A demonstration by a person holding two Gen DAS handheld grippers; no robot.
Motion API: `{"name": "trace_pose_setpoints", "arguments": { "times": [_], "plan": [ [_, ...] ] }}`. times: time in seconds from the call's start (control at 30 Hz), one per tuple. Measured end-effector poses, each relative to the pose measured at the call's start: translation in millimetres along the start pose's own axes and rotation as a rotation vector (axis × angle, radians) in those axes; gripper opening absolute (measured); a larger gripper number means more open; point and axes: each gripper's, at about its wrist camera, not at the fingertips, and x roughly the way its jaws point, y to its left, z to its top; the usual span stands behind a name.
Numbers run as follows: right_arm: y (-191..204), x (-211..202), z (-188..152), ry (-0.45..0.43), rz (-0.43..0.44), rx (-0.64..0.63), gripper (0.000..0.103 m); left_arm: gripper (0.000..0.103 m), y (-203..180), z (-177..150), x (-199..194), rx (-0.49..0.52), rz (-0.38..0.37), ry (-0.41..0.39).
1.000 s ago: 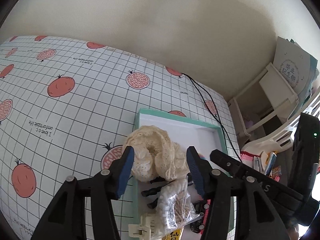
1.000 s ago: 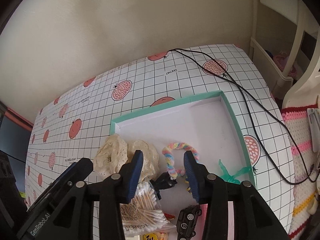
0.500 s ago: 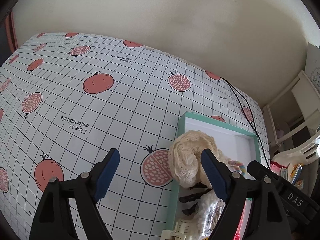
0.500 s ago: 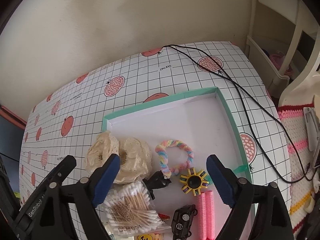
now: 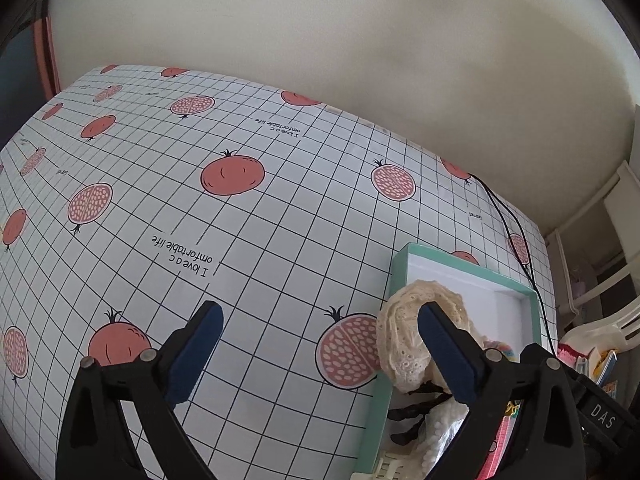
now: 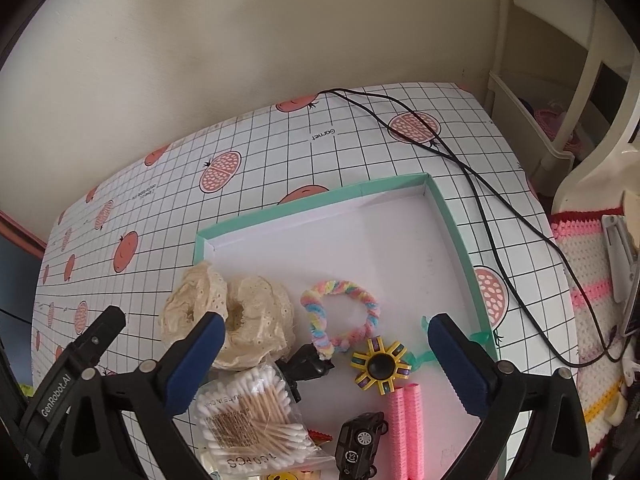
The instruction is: Organize objects
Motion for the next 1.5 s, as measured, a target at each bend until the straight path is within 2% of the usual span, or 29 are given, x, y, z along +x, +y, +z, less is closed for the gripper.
{"name": "trace_pose_setpoints", "arguments": {
  "times": [0.6, 1.0, 1.23, 1.5],
  "plan": [
    [13, -3, -1, -0.004, -0.012, -0.037, 0.103, 0.098, 0, 2, -7, 0.020, 0.012, -0.013],
    [25, -10, -8, -0.006, -0.022, -0.071, 0.103, 0.098, 11, 6, -26, 0.031, 0.026, -0.064],
    [36, -19, -17, -0.005, -0.030, -0.106, 0.103, 0.098, 23, 4, -37, 0.066, 0.094, -0.079],
    [45, -38, -33, -0.015, -0.031, -0.139, 0.103, 0.098, 35, -2, -58, 0.069, 0.119, -0.104]
  ]
}}
